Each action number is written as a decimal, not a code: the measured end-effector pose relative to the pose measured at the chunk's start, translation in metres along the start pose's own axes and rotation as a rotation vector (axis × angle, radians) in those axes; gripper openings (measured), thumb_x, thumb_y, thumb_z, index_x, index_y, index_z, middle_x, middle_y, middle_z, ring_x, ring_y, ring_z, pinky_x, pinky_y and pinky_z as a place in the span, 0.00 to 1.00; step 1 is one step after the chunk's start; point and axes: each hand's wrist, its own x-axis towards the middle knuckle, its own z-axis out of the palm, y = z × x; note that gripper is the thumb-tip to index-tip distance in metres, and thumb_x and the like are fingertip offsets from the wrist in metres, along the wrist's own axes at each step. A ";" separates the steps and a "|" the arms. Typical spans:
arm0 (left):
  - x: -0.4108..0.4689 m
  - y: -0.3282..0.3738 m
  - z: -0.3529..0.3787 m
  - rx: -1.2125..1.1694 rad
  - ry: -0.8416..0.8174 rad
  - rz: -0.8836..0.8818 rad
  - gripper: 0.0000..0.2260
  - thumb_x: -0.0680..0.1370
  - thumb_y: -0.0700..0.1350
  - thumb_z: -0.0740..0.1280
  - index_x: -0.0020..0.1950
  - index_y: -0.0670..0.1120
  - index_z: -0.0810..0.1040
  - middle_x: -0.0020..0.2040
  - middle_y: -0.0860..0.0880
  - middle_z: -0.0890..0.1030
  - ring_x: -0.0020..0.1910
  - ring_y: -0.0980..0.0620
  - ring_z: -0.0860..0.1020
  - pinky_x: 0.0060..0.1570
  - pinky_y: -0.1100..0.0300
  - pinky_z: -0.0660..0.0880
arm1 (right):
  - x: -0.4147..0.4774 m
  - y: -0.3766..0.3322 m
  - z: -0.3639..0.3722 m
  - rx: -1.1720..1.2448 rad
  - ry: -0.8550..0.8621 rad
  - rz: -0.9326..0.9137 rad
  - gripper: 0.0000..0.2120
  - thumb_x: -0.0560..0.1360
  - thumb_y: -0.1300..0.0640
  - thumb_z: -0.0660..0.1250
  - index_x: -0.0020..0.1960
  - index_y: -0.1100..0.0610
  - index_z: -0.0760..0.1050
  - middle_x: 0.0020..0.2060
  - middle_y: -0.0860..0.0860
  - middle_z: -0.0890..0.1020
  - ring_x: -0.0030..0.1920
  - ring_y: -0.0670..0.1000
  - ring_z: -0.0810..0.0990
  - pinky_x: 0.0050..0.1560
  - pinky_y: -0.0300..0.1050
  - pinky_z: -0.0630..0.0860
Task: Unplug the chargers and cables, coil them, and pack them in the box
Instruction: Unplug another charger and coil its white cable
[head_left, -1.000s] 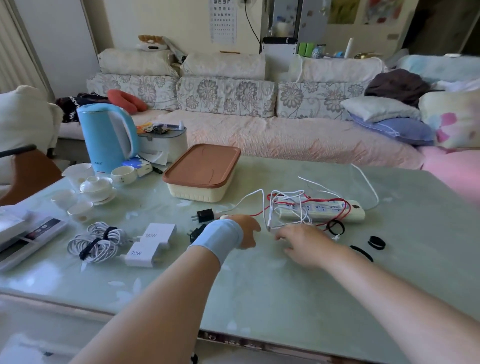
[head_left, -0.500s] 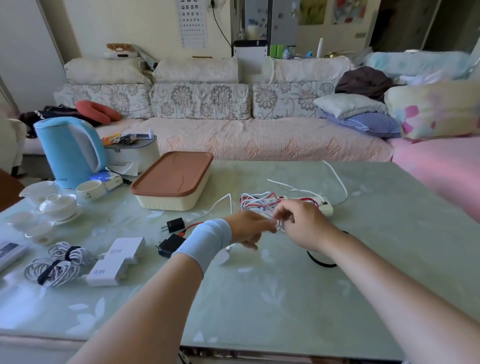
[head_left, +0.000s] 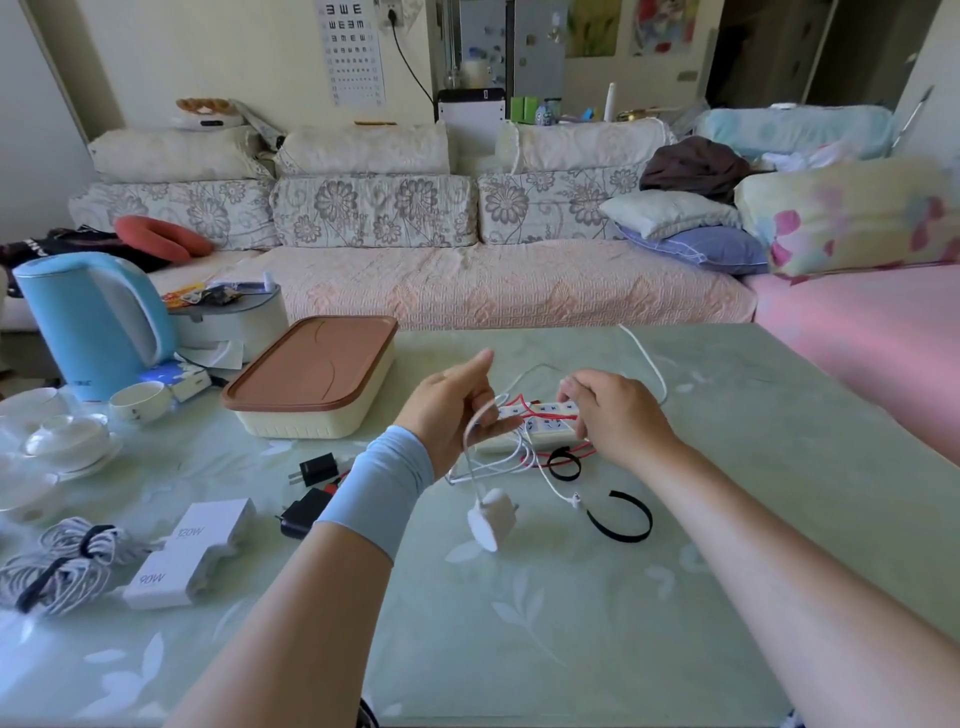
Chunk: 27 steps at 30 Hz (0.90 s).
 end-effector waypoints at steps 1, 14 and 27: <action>0.003 -0.001 0.001 0.085 0.081 0.039 0.20 0.81 0.49 0.63 0.31 0.45 0.65 0.28 0.46 0.64 0.26 0.51 0.66 0.52 0.43 0.79 | -0.001 -0.006 -0.002 -0.029 0.064 -0.038 0.14 0.82 0.47 0.58 0.45 0.50 0.79 0.27 0.48 0.77 0.35 0.55 0.76 0.38 0.47 0.71; -0.007 0.015 0.009 1.296 0.015 -0.036 0.14 0.79 0.34 0.55 0.58 0.44 0.76 0.48 0.47 0.83 0.35 0.51 0.81 0.40 0.59 0.80 | -0.019 -0.057 -0.003 0.138 -0.063 -0.217 0.05 0.76 0.54 0.67 0.46 0.51 0.82 0.33 0.45 0.80 0.37 0.50 0.78 0.39 0.45 0.73; 0.004 0.027 -0.036 0.579 0.614 0.107 0.12 0.77 0.34 0.54 0.49 0.46 0.74 0.42 0.48 0.77 0.40 0.45 0.75 0.37 0.61 0.71 | -0.002 -0.012 -0.027 0.466 0.042 0.045 0.09 0.76 0.52 0.67 0.39 0.51 0.81 0.24 0.43 0.72 0.28 0.41 0.68 0.35 0.42 0.66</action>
